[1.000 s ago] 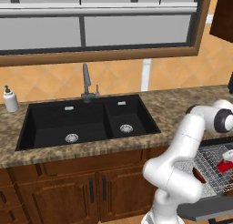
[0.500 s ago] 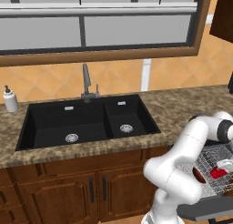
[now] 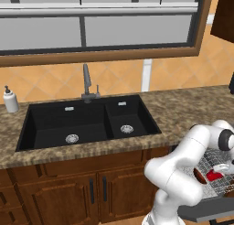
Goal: Pick up the cup and bowl from the counter, place them in the dishwasher, and close the dishwasher door.
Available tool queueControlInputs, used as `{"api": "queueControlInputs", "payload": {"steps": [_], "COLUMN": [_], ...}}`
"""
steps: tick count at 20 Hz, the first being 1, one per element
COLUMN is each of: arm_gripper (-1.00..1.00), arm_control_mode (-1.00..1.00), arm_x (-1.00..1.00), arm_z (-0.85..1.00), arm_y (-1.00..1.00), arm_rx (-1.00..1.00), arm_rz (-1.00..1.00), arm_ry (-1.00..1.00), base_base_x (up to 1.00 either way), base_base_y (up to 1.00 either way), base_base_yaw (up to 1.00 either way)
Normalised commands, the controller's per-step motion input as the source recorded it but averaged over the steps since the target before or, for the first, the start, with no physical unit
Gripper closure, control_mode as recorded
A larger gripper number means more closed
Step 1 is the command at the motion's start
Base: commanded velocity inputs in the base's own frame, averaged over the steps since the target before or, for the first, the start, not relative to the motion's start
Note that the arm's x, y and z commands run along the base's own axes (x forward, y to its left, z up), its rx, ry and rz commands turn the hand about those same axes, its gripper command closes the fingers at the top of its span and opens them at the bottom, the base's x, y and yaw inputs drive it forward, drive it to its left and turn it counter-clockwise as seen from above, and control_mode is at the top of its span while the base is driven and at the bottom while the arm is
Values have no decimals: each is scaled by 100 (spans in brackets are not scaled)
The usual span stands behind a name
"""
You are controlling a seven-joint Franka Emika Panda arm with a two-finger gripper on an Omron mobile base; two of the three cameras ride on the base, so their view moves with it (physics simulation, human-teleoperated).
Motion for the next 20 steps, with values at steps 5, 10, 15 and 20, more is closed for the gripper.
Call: {"api": "queueControlInputs", "payload": {"steps": [5, 10, 15, 20], "arm_gripper": [100, 100, -100, -100], "arm_control_mode": [-100, -100, -100, -100], "arm_x": [27, 8, -1, 0], "arm_z": [-38, -43, 0, 20], "arm_y": [0, 0, 0, 10], "arm_rx": [0, 0, 0, -9], "arm_rz": [0, 0, 0, 0], "arm_ry": [0, 0, 0, 3], "base_base_x": [0, 0, 0, 0], "base_base_y": [0, 0, 0, 0], "base_base_yaw": [0, 0, 0, 0]}}
